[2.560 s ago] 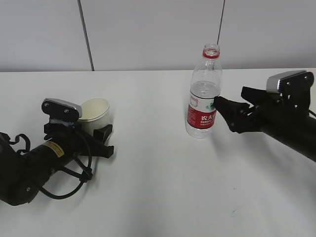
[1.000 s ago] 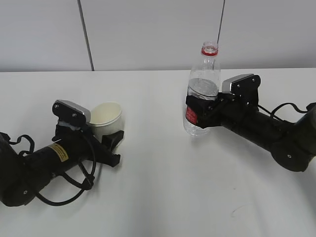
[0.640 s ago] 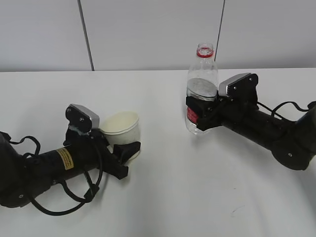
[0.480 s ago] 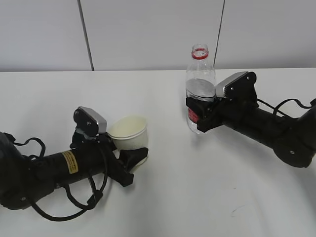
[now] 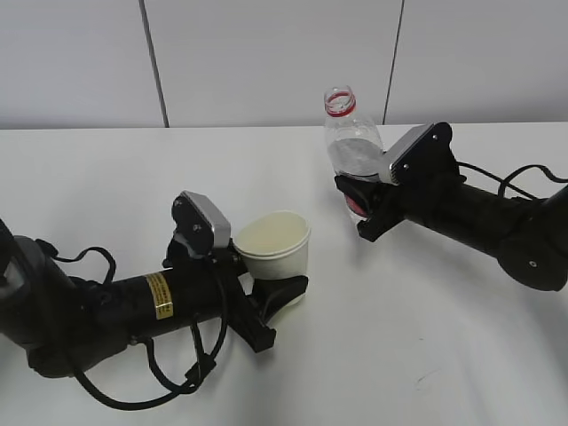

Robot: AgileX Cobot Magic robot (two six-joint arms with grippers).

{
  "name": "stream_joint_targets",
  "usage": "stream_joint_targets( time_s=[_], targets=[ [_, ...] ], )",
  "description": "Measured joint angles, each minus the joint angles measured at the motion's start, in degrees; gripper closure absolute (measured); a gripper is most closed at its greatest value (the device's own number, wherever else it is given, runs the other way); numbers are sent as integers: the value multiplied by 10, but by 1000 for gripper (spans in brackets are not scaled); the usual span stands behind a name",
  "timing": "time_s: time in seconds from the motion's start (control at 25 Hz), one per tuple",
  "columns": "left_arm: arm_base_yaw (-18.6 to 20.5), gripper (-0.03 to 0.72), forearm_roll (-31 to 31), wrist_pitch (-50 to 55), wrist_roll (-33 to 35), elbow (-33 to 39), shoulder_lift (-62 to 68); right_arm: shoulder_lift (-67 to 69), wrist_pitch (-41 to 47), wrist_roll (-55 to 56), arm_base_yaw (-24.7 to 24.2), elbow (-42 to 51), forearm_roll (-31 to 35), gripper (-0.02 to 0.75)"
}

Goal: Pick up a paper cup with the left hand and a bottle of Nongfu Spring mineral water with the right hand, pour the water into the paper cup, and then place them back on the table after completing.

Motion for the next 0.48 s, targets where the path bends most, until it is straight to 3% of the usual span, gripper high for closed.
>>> stream_joint_targets(
  time_s=[0.48],
  targets=[
    [-10,290,-12,0,0,-17,0,-4,-15,-250,0,1,-3,353]
  ],
)
